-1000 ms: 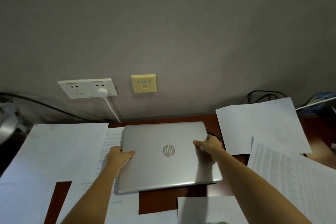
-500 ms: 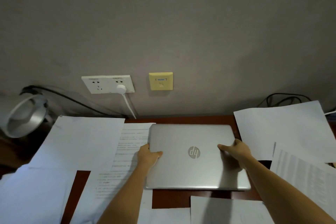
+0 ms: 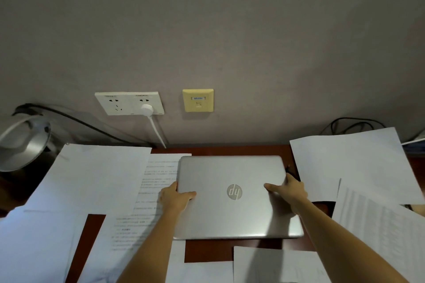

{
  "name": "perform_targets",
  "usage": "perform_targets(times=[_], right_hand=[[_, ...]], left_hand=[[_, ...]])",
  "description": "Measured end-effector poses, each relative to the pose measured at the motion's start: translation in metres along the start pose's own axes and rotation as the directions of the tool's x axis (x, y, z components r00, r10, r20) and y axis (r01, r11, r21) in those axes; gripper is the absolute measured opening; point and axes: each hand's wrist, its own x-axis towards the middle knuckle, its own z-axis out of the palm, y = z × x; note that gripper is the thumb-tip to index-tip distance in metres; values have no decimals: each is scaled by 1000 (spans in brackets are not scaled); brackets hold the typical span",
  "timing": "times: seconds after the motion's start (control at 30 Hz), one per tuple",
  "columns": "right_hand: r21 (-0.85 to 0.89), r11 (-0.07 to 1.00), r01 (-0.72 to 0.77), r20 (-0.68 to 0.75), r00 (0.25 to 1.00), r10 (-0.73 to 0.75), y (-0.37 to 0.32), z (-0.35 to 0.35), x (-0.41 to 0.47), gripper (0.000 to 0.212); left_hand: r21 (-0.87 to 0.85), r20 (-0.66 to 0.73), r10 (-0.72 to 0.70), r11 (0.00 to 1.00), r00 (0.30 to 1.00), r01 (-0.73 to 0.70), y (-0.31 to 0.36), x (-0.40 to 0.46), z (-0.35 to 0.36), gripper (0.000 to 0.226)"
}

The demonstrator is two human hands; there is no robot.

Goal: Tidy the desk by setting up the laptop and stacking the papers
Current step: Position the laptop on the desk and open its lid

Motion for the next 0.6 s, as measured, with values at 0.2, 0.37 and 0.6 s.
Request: perform_targets(times=[0.2, 0.37, 0.6], right_hand=[[43, 999, 24, -7, 1000, -24, 3, 1, 0, 86], [83, 995, 51, -14, 999, -50, 6, 0, -2, 79], [114, 987, 113, -7, 994, -113, 15, -3, -5, 74]], left_hand=[[-36, 27, 38, 999, 999, -37, -6, -3, -2, 53], [-71, 36, 43, 997, 998, -40, -7, -4, -3, 48], [-96, 47, 85, 992, 995, -80, -14, -3, -6, 36]])
